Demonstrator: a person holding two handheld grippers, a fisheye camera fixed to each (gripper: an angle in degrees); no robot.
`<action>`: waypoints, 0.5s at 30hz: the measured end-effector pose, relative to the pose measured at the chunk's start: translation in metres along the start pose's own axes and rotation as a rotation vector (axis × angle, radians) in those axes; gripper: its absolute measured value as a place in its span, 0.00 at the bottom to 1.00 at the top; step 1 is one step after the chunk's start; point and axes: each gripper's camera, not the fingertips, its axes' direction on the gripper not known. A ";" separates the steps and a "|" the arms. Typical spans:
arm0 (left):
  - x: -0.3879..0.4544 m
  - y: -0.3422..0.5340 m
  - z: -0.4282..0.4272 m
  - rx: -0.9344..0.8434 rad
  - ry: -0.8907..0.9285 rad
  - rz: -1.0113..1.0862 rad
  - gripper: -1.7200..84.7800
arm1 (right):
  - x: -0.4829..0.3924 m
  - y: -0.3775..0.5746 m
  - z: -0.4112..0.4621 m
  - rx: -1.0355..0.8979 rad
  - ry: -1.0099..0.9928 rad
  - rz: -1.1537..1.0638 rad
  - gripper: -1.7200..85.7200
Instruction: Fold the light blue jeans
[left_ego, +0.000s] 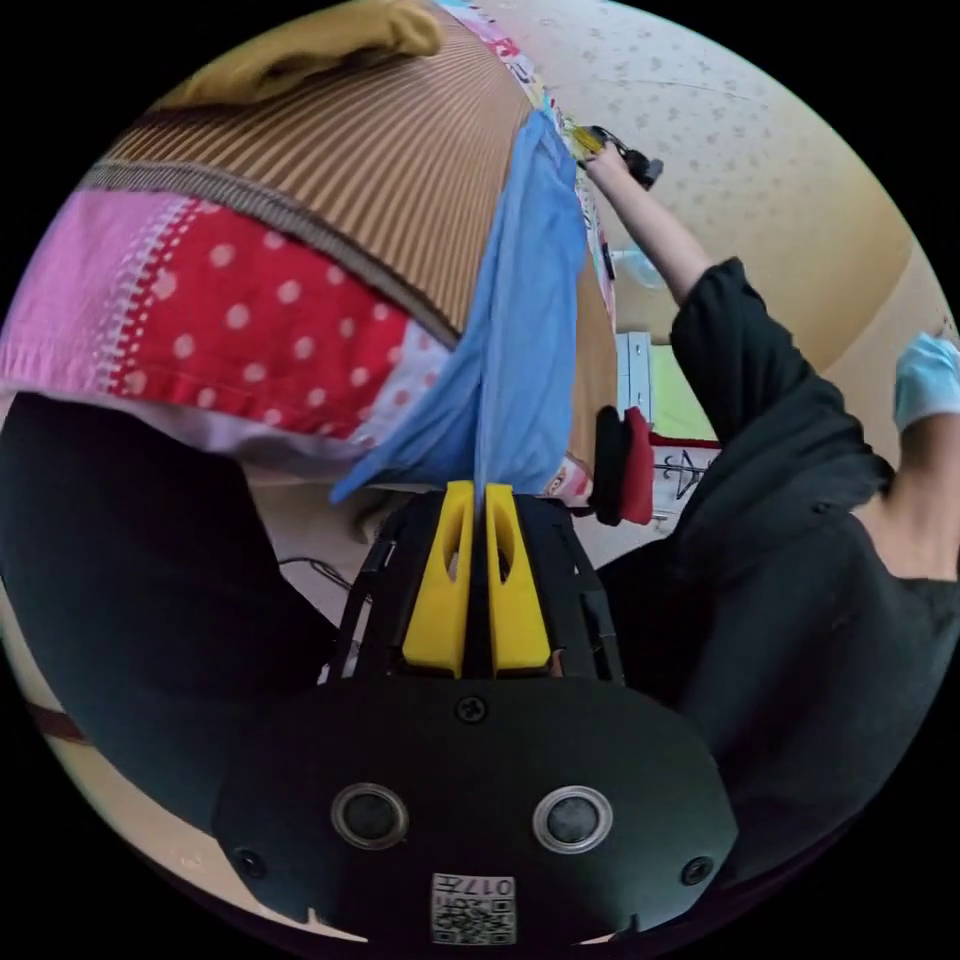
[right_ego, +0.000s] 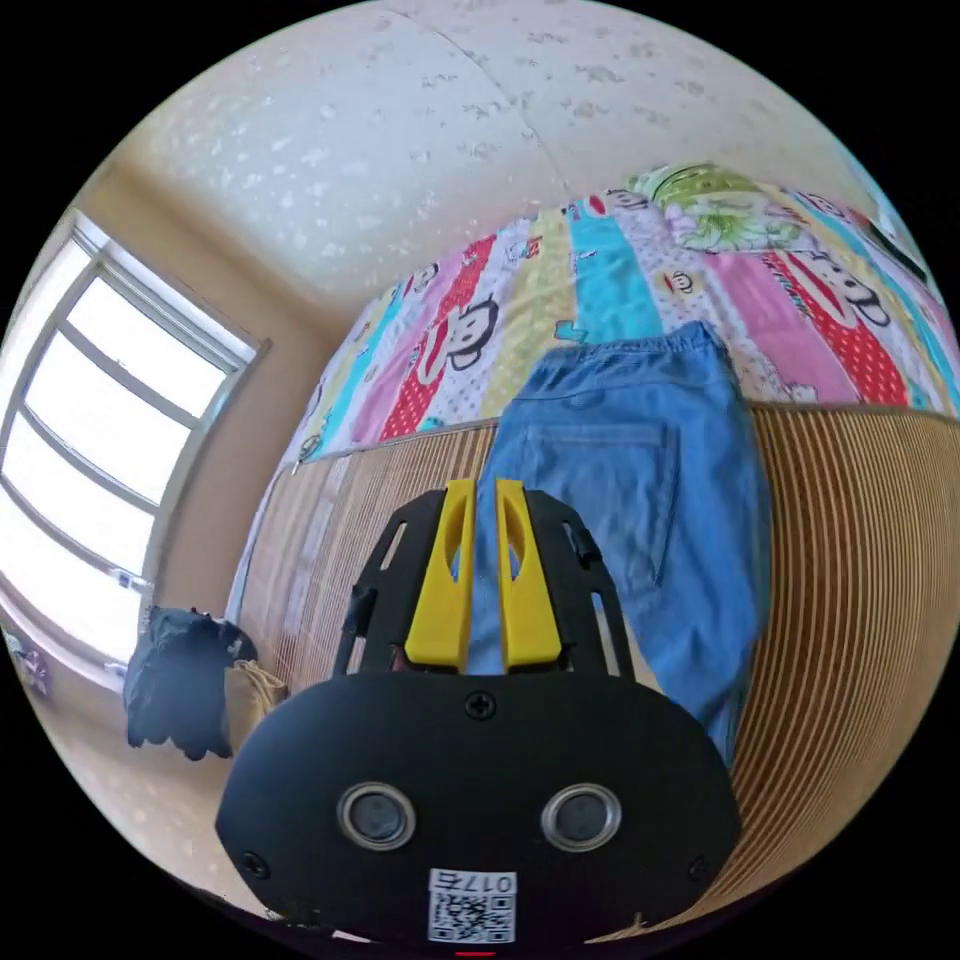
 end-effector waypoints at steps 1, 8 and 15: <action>-0.006 -0.002 0.000 0.008 0.017 -0.004 0.01 | 0.003 0.013 -0.009 0.029 -0.013 0.010 0.05; 0.007 -0.013 0.001 -0.032 0.041 0.091 0.01 | 0.023 0.257 -0.144 -0.267 -0.253 -0.178 0.08; 0.031 -0.015 0.012 -0.068 -0.086 0.167 0.02 | 0.063 0.528 -0.245 -0.388 -0.228 0.071 0.12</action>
